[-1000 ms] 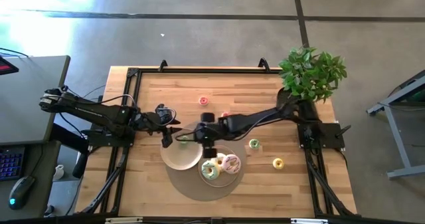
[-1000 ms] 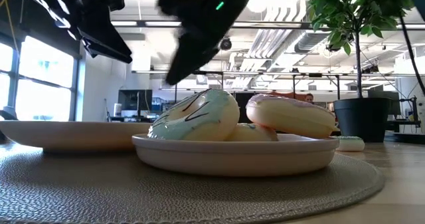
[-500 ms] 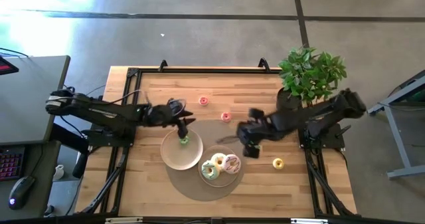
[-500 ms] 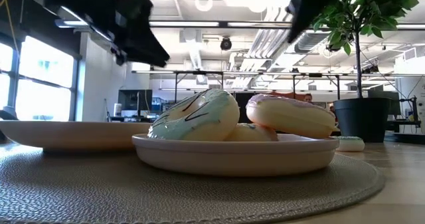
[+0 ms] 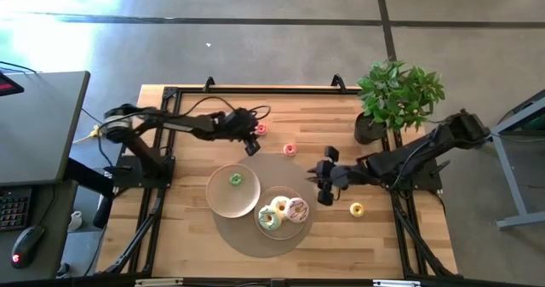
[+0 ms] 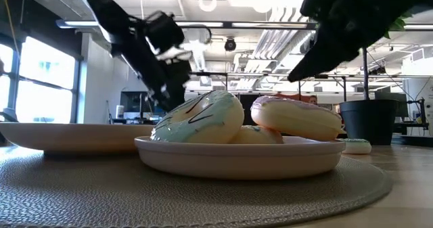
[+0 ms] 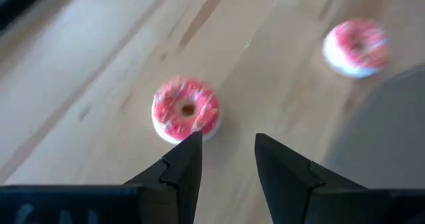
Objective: Pick & Place donuts
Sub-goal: Put the top small pink donut on the top white plate
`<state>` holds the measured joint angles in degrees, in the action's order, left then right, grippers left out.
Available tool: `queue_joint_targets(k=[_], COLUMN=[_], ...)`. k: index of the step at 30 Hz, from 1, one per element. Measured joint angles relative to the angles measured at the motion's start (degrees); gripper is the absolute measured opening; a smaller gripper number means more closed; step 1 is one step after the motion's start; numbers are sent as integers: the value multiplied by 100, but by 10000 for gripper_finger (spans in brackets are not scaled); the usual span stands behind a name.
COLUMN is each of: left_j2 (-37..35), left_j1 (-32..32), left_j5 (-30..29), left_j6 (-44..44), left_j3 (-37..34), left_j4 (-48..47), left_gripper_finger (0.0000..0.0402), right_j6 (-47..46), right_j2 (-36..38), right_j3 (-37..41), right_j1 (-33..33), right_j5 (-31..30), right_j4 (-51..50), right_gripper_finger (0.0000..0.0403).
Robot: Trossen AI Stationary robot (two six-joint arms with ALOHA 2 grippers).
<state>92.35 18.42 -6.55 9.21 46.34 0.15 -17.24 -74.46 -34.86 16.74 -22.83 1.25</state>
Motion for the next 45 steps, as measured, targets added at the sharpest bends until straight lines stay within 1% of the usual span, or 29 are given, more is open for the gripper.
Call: queue_joint_targets(k=[2, 4, 7, 11, 14, 16, 19, 20, 22, 24, 26, 28, 31, 34, 36, 40, 45], left_j2=[320, 622, 938, 1278, 1394, 1439, 1450, 1450, 1431, 1271, 1109, 909, 517, 30, -233, -679, -832], left_j1=[43, 38, 32, 32, 28, 31, 32, 32, 28, -28, -138, -283, -618, -1081, -1493, -2466, -3722], left_j5=[-2, -24, -281, -594, -762, -847, -953, -959, -911, -717, -602, -477, -485, -521, -650, -1353, -2182], left_j6=[-43, -183, -347, -354, -351, -346, -341, -334, -297, -253, -247, -186, 13, 377, 766, 1766, 3548], left_j3=[154, 311, 509, 740, 860, 909, 928, 928, 928, 924, 929, 924, 932, 924, 927, 924, 920], left_j4=[13, 44, 9, 44, 31, 4, -15, -14, -31, -234, -320, -646, -1146, -2005, -2521, -3580, -4600], left_gripper_finger=[137, 137, 137, 136, 115, 84, 22, 12, 14, 15, 6, 4, 3, 2, 2, 1, 0], right_j6=[65, 2, -159, -185, -196, -196, -196, -194, -195, -195, -190, -188, -196, -196, -196, -196, -198], right_j2=[3, 6, 0, 0, 0, 0, 0, 0, 0, 0, 0, 0, 0, 0, 0, -2, -2], right_j3=[96, 122, 129, 127, 127, 127, 127, 127, 127, 127, 127, 127, 126, 125, 125, 123, 119], right_j1=[-171, -311, -433, -447, -443, -443, -443, -443, -443, -443, -443, -443, -443, -443, -443, -443, -443], right_j5=[213, 451, 640, 691, 691, 693, 693, 693, 693, 695, 694, 695, 695, 693, 695, 693, 693], right_j4=[274, 261, 221, 202, 204, 205, 205, 204, 202, 200, 199, 197, 185, 180, 176, 153, 182], right_gripper_finger=[113, 113, 113, 113, 113, 113, 113, 113, 113, 113, 113, 113, 113, 113, 113, 113, 113])
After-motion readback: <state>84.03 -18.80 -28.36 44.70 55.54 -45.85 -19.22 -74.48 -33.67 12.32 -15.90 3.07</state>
